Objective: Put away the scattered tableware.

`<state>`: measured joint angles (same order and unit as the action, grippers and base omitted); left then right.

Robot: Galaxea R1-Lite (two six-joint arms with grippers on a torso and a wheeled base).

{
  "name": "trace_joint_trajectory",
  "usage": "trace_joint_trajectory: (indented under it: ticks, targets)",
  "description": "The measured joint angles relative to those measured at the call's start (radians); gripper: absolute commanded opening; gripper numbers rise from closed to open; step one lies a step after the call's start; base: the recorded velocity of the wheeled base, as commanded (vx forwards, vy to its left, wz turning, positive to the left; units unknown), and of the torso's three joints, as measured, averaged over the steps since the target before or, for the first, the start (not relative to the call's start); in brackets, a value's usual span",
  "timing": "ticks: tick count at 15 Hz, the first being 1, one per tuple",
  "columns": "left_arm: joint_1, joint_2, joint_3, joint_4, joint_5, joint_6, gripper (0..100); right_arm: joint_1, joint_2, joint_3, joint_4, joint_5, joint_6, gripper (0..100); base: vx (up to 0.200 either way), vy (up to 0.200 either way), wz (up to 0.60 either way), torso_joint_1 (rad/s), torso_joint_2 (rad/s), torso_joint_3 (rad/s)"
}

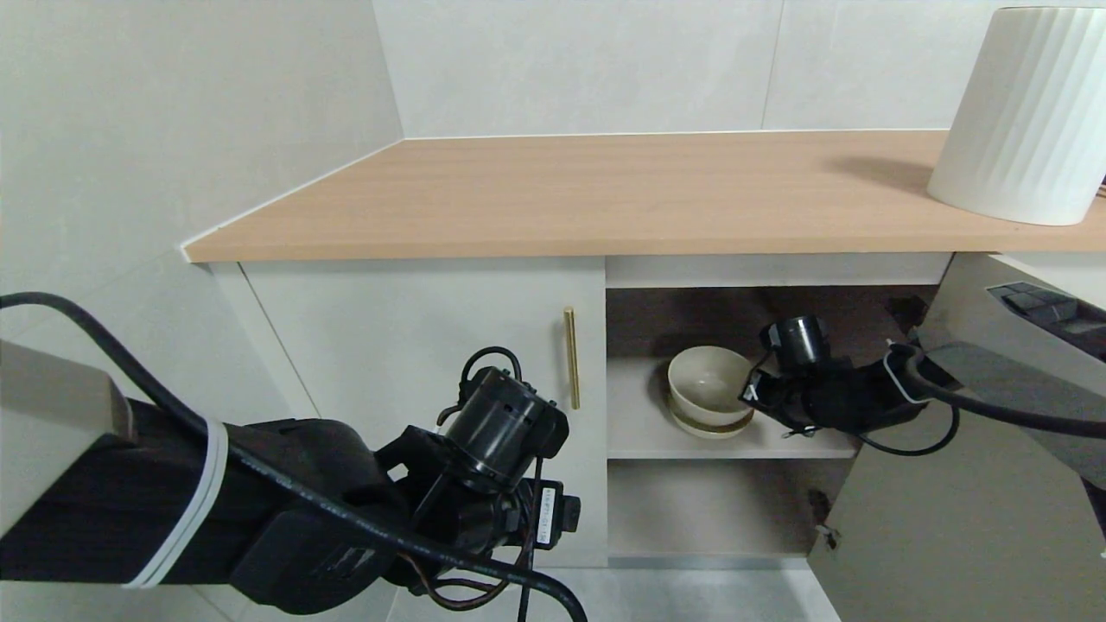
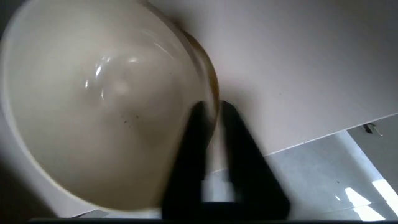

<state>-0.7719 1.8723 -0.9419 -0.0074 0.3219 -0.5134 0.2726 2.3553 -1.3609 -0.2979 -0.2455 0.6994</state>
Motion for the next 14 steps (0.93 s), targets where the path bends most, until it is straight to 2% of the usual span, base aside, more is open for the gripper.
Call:
trace_joint_trajectory:
  ticks: [7, 10, 12, 14]
  targets:
    - [0.003, -0.001, -0.001, 0.000, 0.002, 0.000, 100, 0.002, -0.005, 0.007, 0.007, 0.006, 0.000, 100, 0.000, 0.000, 0.00, 0.000, 0.00, 0.000]
    - [0.030, -0.043, -0.002, 0.000, 0.011, 0.002, 100, 0.014, -0.063, 0.047, 0.036, 0.020, -0.001, 100, 0.000, 0.000, 0.00, 0.000, 0.00, 0.000]
    - [0.044, -0.111, 0.008, 0.002, 0.011, 0.015, 100, 0.032, -0.147, 0.107, 0.057, 0.051, -0.003, 100, 0.000, 0.000, 0.00, 0.000, 0.00, 0.000]
    - [0.057, -0.211, 0.034, 0.002, 0.009, 0.043, 100, 0.050, -0.280, 0.189, 0.093, 0.103, -0.011, 100, 0.000, 0.000, 0.00, 0.000, 0.00, 0.000]
